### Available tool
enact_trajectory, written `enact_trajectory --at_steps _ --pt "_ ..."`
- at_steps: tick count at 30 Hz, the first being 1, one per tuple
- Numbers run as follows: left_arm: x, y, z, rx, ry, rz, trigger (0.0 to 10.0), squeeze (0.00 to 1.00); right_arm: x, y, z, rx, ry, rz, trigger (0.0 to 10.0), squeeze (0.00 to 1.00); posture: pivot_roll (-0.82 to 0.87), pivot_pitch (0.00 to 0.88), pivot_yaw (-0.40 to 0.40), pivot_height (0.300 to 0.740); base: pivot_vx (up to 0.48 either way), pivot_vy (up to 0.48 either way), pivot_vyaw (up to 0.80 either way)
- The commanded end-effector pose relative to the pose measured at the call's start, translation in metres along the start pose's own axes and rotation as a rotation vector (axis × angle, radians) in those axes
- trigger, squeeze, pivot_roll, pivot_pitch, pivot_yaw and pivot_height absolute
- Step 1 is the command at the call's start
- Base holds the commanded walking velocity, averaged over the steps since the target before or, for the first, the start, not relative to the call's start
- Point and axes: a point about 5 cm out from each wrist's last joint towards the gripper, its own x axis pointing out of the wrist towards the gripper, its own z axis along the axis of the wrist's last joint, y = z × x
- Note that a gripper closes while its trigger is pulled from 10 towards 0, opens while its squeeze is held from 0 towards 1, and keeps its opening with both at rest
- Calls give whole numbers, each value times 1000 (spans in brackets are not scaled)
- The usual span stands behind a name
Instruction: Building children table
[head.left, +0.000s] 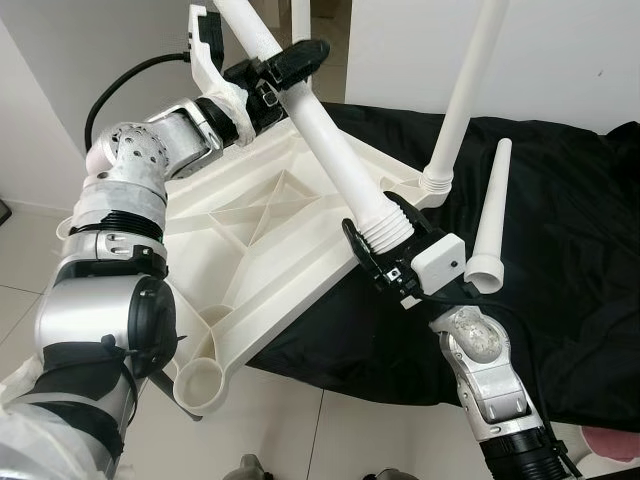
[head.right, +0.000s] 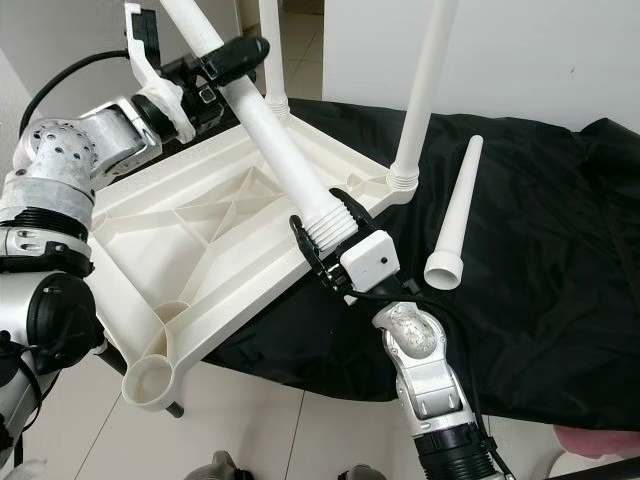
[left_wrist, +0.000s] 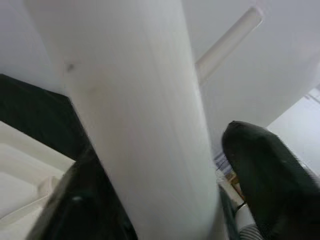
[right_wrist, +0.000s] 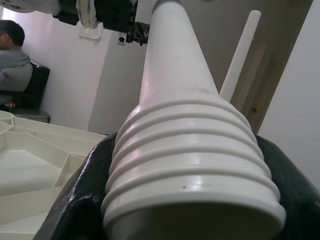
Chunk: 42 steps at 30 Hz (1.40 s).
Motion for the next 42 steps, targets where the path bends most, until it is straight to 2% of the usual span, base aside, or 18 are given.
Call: enact_trajectory --at_steps 1,4,12,13,15,16,17,28,33,37,38,39,40,42 --pt "4 -3 0 17 13 -11 0 0 1 2 2 -7 -14 3 10000 0 -44 0 62 740 0 0 0" --pt "5 0 0 -18 1 10 0 0 3 0 2 -20 -19 1 10000 0 -42 0 56 740 0 0 0" --pt "6 2 2 -26 -10 22 0 0 2 -1 1 -22 -21 -9 10000 0 -38 0 45 740 0 0 0" --pt "5 6 2 -12 -6 57 0 0 2 -1 -1 -9 -12 -7 10000 1000 -37 0 43 740 0 0 0" --pt "4 11 1 7 4 92 0 0 1 -1 -2 -2 -5 -5 10000 1000 -36 0 43 740 0 0 0" --pt "4 13 -1 14 17 108 3490 0 0 -1 -3 0 -1 -6 10000 1000 -35 0 42 740 0 0 0" --pt "2 16 -1 12 19 130 10000 0 0 -2 -3 4 3 -11 10000 1000 -39 0 43 740 0 0 0" --pt "-1 19 0 42 22 148 10000 0 -16 -15 -7 67 47 -107 10000 1000 -47 0 36 740 0 0 0" --pt "-5 25 12 19 -51 215 10000 0 -36 -16 -12 71 113 -122 10000 1000 -69 4 24 740 0 0 0" --pt "-6 28 14 47 -65 239 10000 0 -39 -17 -14 81 131 -131 10000 1000 -72 7 23 740 0 0 0" --pt "-6 27 14 79 -71 240 10000 0 -39 -18 -13 89 136 -131 10000 553 -78 3 22 740 0 0 0" --pt "-5 25 15 128 -77 234 10000 0 -36 -18 -13 117 143 -134 10000 0 -78 4 19 740 0 0 0" --pt "-5 25 15 128 -77 234 10000 0 -36 -18 -13 117 143 -134 10000 0 -78 4 19 740 0 0 0" --pt "-1 20 13 210 -75 219 10000 0 -28 -18 -14 143 173 -107 10000 0 -80 0 19 740 0 0 0"
